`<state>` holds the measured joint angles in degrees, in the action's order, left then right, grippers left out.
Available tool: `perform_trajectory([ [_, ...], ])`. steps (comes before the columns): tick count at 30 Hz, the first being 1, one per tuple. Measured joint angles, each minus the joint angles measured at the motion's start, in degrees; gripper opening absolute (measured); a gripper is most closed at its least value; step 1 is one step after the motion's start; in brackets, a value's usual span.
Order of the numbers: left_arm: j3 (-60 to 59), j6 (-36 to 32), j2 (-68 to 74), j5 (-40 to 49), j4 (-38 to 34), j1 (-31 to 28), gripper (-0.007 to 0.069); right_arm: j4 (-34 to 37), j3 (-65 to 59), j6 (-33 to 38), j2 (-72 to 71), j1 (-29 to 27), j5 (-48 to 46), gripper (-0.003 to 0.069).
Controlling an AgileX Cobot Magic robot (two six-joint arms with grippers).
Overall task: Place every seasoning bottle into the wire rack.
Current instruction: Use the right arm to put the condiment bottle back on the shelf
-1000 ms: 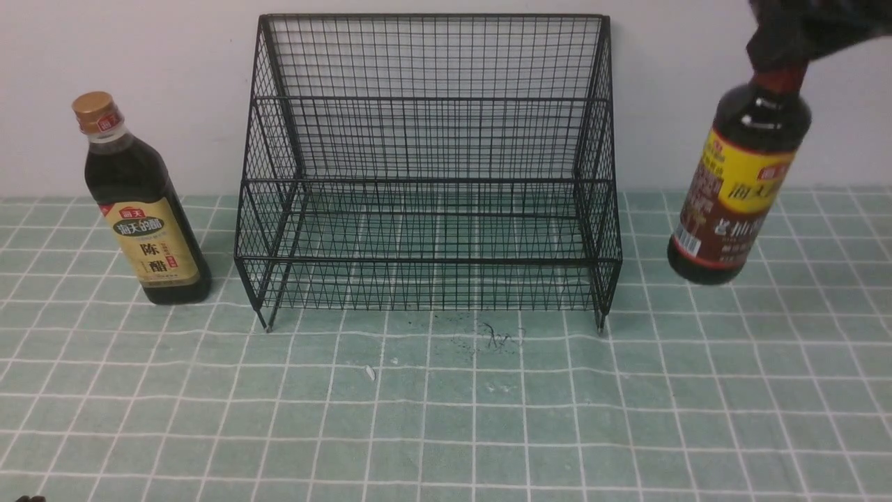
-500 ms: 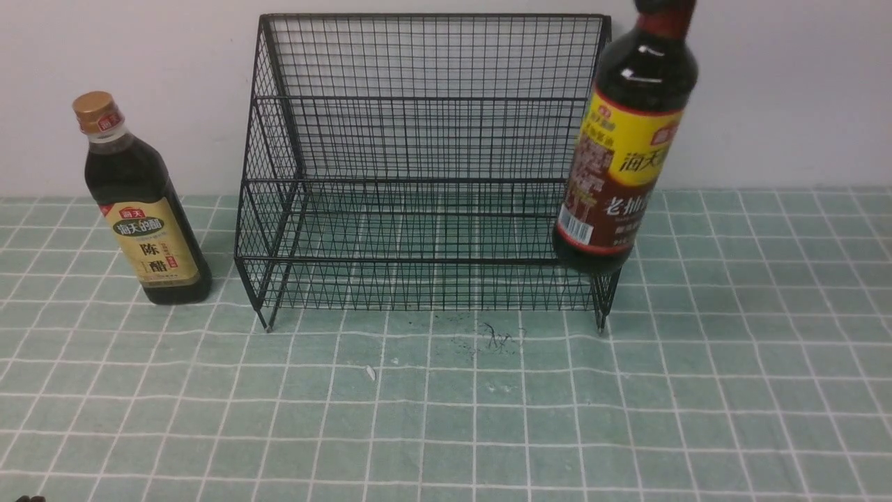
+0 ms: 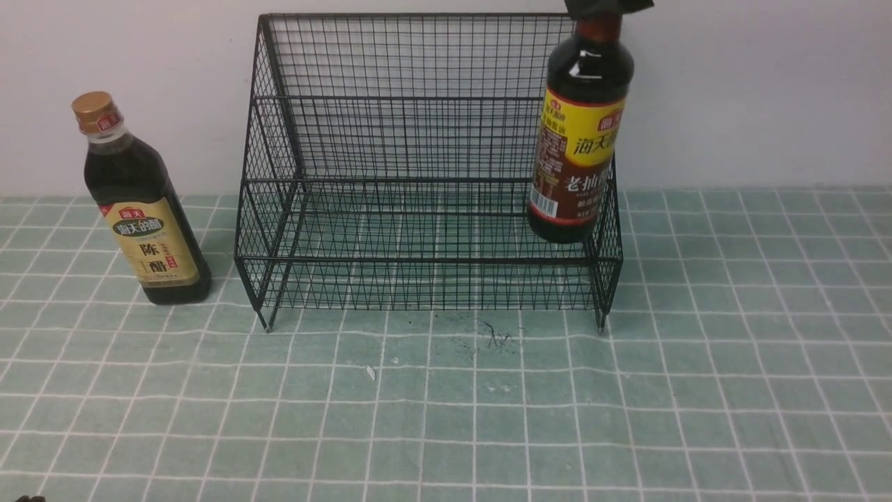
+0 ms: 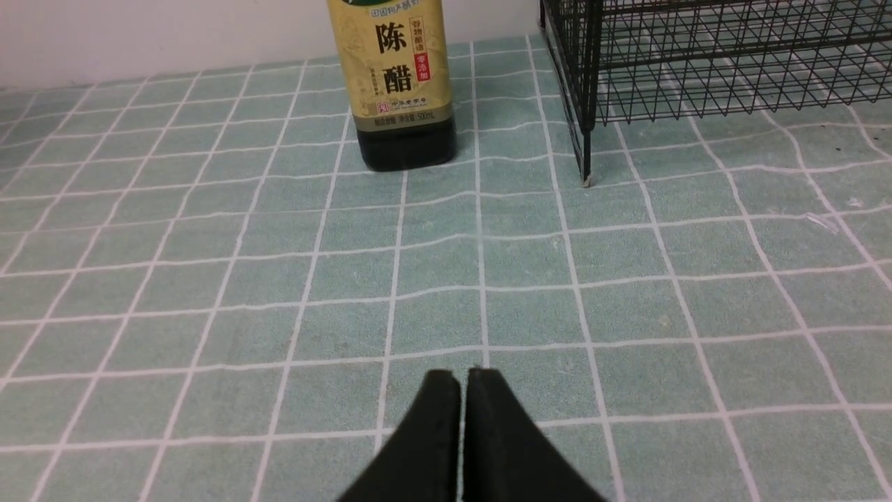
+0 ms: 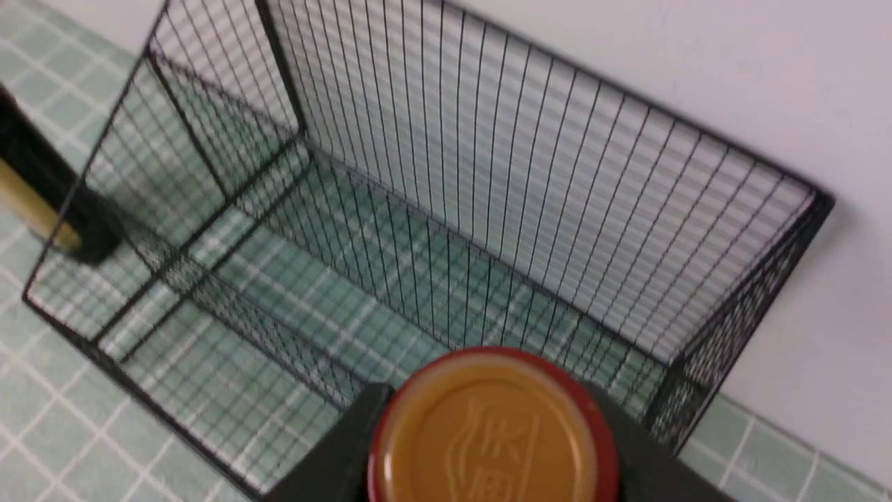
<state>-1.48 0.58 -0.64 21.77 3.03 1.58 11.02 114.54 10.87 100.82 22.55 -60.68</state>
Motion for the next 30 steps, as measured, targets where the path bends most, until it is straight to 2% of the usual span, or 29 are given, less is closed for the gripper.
perform_trajectory([
  [3, 0.00, 0.00, 0.00, 0.00, 0.00, 0.00, -0.0006, 0.06, 0.07, 0.14, 1.39, 0.00, 0.84, 0.0282],
  [19, 0.00, 0.00, 0.00, 0.00, 0.00, 0.00, -0.0006, -0.22, -0.03, 3.20, 6.16, 0.25, -8.42, 0.0282],
  [30, 0.00, 0.00, 0.00, 0.00, 0.00, 0.00, -0.0006, -0.12, 0.43, 1.09, 8.07, 0.25, -11.22, 0.0282],
])
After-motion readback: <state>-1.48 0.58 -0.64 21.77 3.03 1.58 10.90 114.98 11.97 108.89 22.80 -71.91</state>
